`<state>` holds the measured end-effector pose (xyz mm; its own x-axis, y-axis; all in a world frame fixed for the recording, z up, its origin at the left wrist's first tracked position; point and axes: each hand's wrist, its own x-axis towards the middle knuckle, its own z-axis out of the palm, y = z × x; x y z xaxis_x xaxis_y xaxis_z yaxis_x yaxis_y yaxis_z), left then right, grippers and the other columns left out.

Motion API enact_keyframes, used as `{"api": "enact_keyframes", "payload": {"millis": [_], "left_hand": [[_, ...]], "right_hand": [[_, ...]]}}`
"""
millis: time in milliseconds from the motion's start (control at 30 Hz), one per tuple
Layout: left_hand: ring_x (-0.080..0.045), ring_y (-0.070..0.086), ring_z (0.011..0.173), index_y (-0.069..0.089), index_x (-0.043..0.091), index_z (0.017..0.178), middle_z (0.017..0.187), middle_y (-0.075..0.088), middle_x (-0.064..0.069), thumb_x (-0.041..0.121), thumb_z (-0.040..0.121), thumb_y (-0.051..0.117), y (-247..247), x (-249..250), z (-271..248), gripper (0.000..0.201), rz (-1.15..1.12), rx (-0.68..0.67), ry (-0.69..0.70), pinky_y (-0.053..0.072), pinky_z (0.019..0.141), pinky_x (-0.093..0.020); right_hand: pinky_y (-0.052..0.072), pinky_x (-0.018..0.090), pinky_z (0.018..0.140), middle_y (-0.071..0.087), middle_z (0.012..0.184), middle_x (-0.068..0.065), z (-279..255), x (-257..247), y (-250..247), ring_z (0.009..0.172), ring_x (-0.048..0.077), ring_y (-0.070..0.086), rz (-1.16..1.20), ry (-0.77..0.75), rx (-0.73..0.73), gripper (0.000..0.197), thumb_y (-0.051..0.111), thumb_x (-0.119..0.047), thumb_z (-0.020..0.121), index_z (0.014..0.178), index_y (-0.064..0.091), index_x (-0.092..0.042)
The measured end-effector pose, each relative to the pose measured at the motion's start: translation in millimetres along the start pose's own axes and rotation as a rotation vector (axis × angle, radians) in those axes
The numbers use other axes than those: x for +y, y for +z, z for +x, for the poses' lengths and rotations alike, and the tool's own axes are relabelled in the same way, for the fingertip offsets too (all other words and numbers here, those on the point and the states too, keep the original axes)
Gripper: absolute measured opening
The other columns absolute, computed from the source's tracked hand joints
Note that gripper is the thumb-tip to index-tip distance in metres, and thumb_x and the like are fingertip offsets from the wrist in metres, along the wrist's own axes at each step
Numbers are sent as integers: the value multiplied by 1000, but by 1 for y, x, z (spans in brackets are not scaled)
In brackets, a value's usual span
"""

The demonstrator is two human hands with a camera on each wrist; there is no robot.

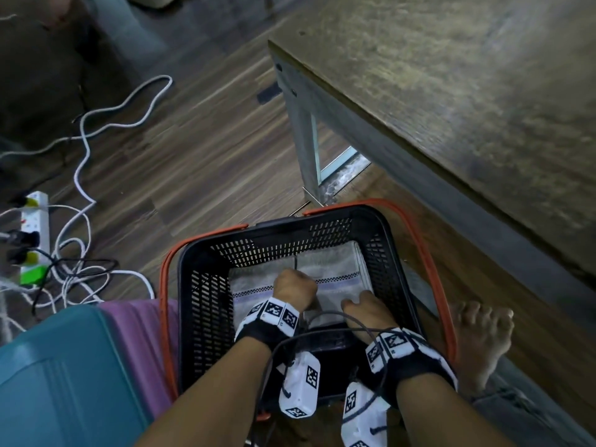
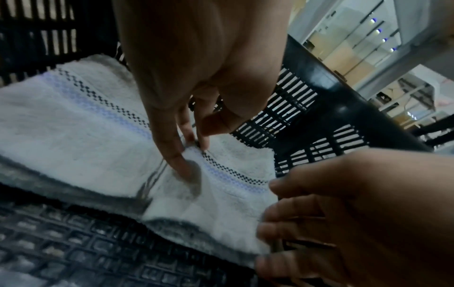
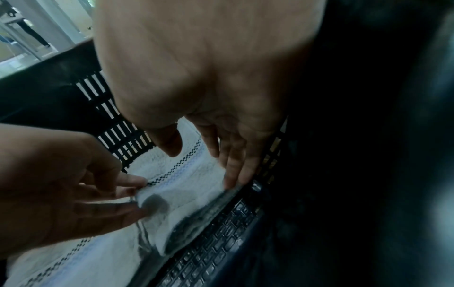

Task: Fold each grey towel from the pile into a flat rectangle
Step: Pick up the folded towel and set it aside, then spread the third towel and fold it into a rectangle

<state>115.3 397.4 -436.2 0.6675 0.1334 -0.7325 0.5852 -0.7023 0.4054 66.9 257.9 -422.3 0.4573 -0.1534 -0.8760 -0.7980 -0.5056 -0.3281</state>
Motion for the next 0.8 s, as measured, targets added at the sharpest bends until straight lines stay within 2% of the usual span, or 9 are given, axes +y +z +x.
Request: {"api": "enact_keyframes", "payload": {"millis": [67, 200, 300, 367, 433, 500, 600, 700, 800], "left_hand": [[-35, 67, 98, 70, -5, 92, 93, 68, -20, 6, 91, 49, -1, 0, 0, 23, 21, -79, 26, 47, 70, -29], [-15, 57, 77, 72, 10, 106, 95, 60, -5, 6, 92, 46, -6, -6, -3, 30, 14, -150, 56, 43, 63, -15], [-19, 59, 81, 71, 11, 93, 91, 63, -5, 4, 91, 47, -11, -10, -10, 24, -9, -167, 81, 46, 69, -20], [-20, 59, 84, 71, 9, 101, 91, 65, -6, 5, 92, 50, -19, -10, -16, 24, -56, -170, 71, 46, 73, -25], [-24, 59, 79, 68, 3, 110, 97, 64, -10, 5, 95, 47, -32, -2, -26, 27, -160, -209, 52, 48, 66, -30], [-25, 57, 70, 66, 1, 107, 102, 62, -11, 2, 96, 40, -52, 10, -39, 28, -266, -251, 46, 46, 58, -29], [-23, 55, 61, 65, 0, 98, 90, 60, -14, -2, 95, 37, -87, 27, -64, 29, -339, -273, 111, 42, 59, -27], [-20, 50, 59, 66, 3, 90, 84, 59, -15, 0, 96, 43, -118, 48, -93, 24, -345, -203, 242, 36, 53, -24], [-16, 52, 58, 64, 8, 87, 84, 60, -11, 5, 98, 46, -143, 77, -135, 22, -347, -164, 395, 36, 43, -20]], "right_hand": [[41, 32, 90, 46, 143, 19, -1, -5, -2, 127, 34, 49, 7, -5, -35, 51, 48, -32, 100, 141, 41, -1], [36, 27, 79, 49, 140, 17, -5, -13, -3, 122, 30, 52, -88, -51, -104, 46, 46, -30, 101, 138, 44, -2], [38, 27, 83, 55, 126, 17, -14, -27, -8, 121, 29, 55, -170, -141, -145, 38, 47, -33, 101, 124, 54, -5], [43, 30, 88, 57, 113, 14, -22, -45, -18, 108, 26, 57, -142, -210, -176, 27, 50, -31, 101, 110, 59, -8], [47, 35, 96, 61, 121, 15, -35, -64, -30, 107, 26, 58, -80, -268, -192, 29, 50, -28, 101, 113, 64, -6], [49, 41, 97, 66, 117, 17, -52, -80, -40, 104, 28, 62, -45, -335, -141, 32, 52, -29, 99, 108, 68, -3], [45, 36, 74, 59, 77, 9, -86, -100, -52, 75, 21, 55, -77, -474, -21, 34, 53, -32, 99, 78, 63, -7], [41, 31, 69, 61, 78, 8, -134, -116, -73, 74, 20, 56, -133, -572, 77, 35, 54, -34, 99, 80, 66, -8], [48, 36, 74, 68, 86, 18, -196, -127, -104, 83, 31, 64, -200, -684, 227, 36, 54, -34, 99, 77, 65, -7]]}}
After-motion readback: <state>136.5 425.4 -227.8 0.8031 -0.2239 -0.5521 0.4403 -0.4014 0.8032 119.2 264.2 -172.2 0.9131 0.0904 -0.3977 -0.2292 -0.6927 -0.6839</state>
